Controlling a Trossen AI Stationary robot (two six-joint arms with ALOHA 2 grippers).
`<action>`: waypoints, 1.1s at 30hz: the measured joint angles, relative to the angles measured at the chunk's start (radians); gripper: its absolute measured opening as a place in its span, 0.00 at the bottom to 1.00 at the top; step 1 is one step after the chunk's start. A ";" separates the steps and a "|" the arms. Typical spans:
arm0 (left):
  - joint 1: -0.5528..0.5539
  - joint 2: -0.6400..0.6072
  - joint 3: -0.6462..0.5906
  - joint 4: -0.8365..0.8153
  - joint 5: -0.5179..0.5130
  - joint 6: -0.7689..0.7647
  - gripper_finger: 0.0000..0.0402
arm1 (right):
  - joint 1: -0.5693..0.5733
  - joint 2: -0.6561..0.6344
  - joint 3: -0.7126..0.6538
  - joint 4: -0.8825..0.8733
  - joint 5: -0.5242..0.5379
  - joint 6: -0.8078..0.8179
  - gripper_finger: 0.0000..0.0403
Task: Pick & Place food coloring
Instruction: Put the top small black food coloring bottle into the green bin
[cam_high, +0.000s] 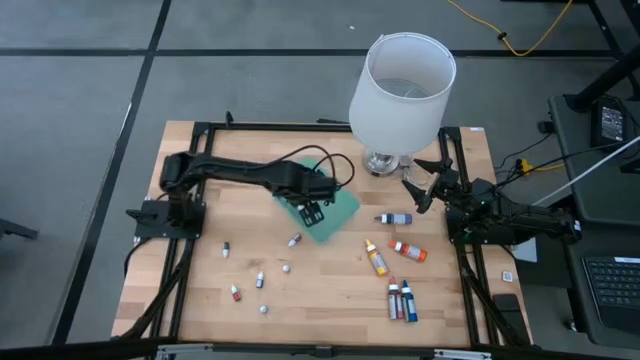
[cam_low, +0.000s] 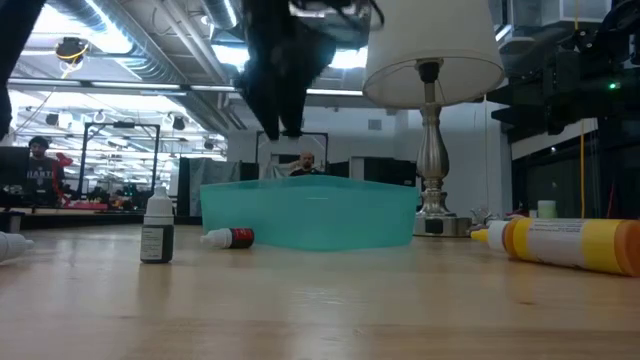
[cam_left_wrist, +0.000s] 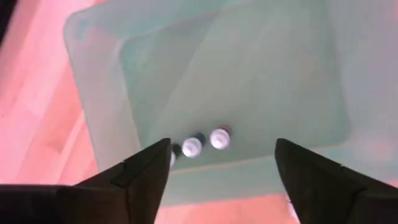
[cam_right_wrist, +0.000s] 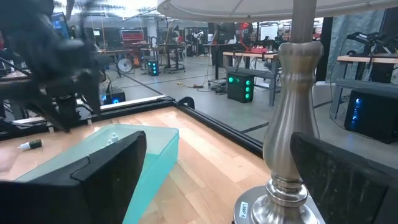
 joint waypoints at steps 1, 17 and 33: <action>-0.016 -0.015 0.000 -0.002 0.000 -0.017 0.74 | 0.000 0.000 0.000 0.000 0.000 0.000 0.98; -0.284 -0.087 0.000 -0.086 0.065 -0.352 0.77 | 0.000 0.000 0.000 0.000 0.000 0.000 0.98; -0.391 0.039 0.000 -0.074 0.105 -0.432 0.77 | 0.000 0.000 0.000 0.000 0.000 0.000 0.98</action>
